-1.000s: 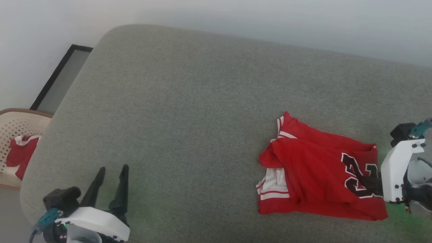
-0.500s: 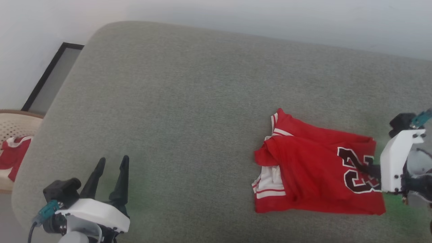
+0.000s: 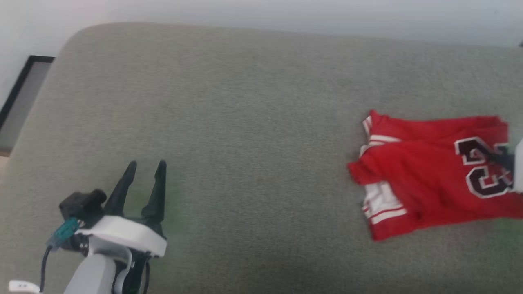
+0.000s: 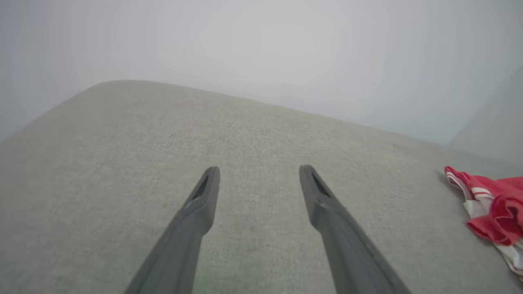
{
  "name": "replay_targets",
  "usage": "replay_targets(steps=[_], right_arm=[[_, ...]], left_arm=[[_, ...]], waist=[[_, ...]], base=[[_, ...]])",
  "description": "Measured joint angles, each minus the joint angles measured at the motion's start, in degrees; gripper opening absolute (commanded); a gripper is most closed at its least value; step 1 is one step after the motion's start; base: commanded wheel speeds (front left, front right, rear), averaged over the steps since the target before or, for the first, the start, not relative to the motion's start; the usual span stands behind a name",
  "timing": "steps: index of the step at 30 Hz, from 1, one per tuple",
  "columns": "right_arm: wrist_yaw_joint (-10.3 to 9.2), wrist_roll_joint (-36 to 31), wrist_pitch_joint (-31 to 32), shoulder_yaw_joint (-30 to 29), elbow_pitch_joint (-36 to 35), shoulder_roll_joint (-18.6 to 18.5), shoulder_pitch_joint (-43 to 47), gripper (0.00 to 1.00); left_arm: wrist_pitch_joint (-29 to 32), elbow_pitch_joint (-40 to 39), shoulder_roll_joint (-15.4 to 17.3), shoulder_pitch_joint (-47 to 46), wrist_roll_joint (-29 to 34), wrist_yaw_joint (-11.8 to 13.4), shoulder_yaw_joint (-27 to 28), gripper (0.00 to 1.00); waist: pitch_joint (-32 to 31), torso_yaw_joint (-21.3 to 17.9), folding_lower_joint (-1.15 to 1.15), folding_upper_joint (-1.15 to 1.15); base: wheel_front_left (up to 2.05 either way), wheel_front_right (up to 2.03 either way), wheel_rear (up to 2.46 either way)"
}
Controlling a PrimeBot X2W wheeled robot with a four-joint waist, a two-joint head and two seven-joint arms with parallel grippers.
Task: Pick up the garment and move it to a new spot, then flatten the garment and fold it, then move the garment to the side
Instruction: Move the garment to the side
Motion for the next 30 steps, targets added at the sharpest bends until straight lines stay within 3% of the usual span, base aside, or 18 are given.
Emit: replay_targets(steps=[15, 30], right_arm=[[0.00, -4.1, -8.0, -0.4, 5.1, -7.3, -10.7, 0.00], [0.00, -10.8, -24.3, 4.4, 17.3, -14.0, -22.2, 0.00]], left_arm=[[0.0, -0.3, -3.0, -9.0, 4.9, -1.1, -2.2, 1.00], [0.0, 1.1, -4.8, -19.5, 8.2, -1.6, -7.8, 1.00]], waist=[[5.9, -7.7, 0.00, 0.00], [14.0, -13.5, 0.00, 0.00]], base=[[0.00, 0.00, 0.00], [0.00, 0.00, 0.00]])
